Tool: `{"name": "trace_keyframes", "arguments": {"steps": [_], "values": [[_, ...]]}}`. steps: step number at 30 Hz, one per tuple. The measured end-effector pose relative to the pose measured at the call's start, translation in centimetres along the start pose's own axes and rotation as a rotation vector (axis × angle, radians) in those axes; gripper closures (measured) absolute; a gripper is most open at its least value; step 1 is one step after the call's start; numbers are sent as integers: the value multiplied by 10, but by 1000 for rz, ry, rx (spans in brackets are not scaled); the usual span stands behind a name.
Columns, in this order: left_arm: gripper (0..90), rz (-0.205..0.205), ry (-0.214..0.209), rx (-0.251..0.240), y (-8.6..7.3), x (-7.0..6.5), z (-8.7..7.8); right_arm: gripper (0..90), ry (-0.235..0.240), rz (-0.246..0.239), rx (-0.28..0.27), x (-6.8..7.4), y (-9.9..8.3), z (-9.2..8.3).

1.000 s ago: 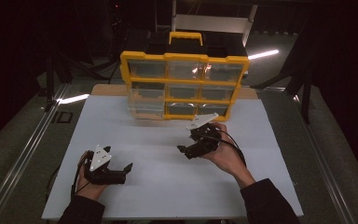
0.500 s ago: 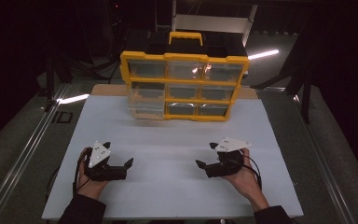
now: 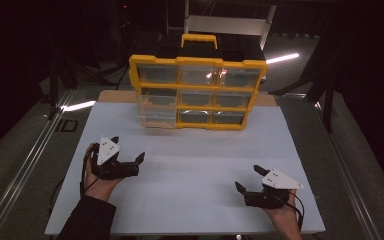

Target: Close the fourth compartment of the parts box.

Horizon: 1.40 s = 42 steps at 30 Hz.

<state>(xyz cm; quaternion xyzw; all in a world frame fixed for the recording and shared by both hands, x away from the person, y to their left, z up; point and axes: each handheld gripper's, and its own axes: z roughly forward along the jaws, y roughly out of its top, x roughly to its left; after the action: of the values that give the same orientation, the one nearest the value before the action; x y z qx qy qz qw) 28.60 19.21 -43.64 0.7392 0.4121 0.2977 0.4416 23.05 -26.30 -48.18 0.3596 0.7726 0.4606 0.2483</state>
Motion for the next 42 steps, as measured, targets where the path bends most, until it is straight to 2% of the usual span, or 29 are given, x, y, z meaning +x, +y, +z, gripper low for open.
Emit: {"name": "trace_keyframes", "arguments": {"steps": [3, 7, 9, 14, 16, 20, 25, 30, 32, 42], "values": [[75, -15, 17, -6, 5, 1, 4, 149, -26, 19, -14, -4, -6, -6], [170, -36, 17, -15, 10, 1, 11, 149, -44, 46, -31, -9, -9, -10], [250, -36, 13, -22, 12, 0, 15, 149, -53, 48, -39, -9, -9, -11], [438, -35, 35, -25, 19, -5, 24, 149, -77, 63, -61, -8, -11, -13], [484, -37, 48, -20, 22, -7, 28, 148, -87, 69, -69, -8, -12, -12], [583, -42, 48, -25, 26, -11, 34, 146, -89, 91, -78, -9, -14, -13], [731, -35, 48, -24, 32, -14, 41, 145, -91, 74, -74, -8, -15, -11], [897, -47, 53, -36, 39, -17, 47, 145, -99, 62, -70, -5, -16, -6], [900, -40, 57, -30, 42, -18, 49, 144, -97, 52, -64, -4, -16, -4], [900, -57, 80, -18, 50, -21, 58, 144, -93, 41, -63, -1, -16, 0]]}}
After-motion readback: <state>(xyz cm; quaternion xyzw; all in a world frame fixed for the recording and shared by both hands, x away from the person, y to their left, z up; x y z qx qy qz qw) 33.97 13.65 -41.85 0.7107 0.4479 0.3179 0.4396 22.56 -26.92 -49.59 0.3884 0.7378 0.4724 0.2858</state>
